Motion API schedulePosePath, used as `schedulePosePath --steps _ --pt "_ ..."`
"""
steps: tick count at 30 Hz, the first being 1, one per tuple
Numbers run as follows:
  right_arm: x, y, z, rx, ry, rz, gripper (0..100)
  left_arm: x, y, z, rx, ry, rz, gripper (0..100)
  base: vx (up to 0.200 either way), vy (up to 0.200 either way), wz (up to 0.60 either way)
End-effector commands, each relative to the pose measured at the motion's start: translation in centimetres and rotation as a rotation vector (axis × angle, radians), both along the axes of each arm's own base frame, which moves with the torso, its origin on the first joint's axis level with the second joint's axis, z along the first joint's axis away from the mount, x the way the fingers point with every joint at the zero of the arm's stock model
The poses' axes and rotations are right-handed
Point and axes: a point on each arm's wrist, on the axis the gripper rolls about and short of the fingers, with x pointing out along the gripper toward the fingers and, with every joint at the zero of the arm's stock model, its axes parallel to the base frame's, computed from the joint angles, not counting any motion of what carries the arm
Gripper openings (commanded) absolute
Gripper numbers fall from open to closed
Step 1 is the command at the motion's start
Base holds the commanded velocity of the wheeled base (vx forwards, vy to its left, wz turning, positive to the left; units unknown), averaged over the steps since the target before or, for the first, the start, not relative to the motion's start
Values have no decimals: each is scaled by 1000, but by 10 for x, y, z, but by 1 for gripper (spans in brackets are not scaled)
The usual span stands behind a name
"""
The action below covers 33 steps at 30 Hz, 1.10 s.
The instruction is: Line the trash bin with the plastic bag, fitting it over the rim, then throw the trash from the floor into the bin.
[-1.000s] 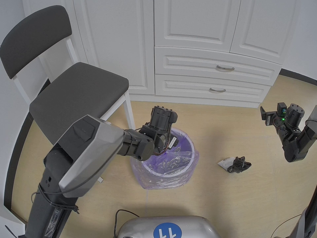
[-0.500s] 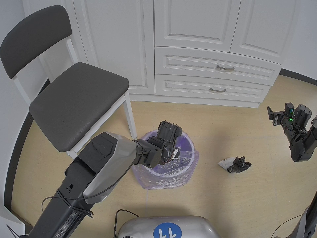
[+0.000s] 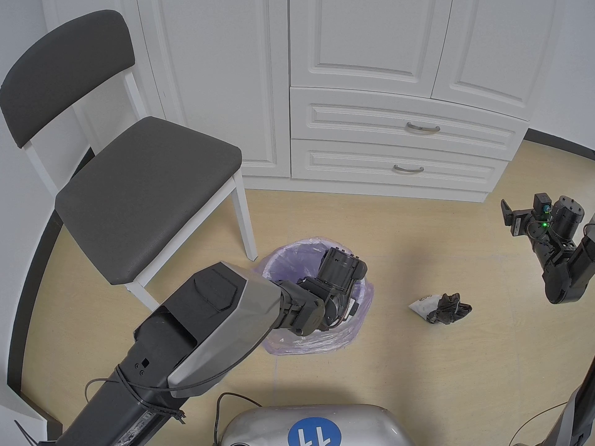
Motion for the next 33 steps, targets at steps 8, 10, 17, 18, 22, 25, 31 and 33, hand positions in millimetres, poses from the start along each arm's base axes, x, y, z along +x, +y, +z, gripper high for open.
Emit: schedulePosePath --steps 8,10,17,18,22,25,31,33 --pt "0 -3 0 0 0 -6 100 -25 6 15 -25 21 29 100 0 0 0" --pt "0 -3 -1 0 2 -7 100 -10 7 28 -94 -50 60 100 0 0 0" --pt "2 -3 -5 2 12 -6 100 13 16 2 -88 -51 98 100 0 0 0" --pt "2 -3 -5 2 12 -6 100 15 17 -3 -85 -48 103 100 0 0 0" --pt "3 -2 -9 5 24 -3 100 30 21 -32 -73 -40 124 100 0 0 0" --pt "4 -3 -11 5 26 -6 100 30 24 -42 -61 -18 134 100 0 0 0" --pt "3 -3 -12 6 30 -7 100 20 18 -31 -41 3 114 100 0 0 0" --pt "3 -3 -11 6 29 -7 100 5 18 -28 9 60 98 100 0 0 0"
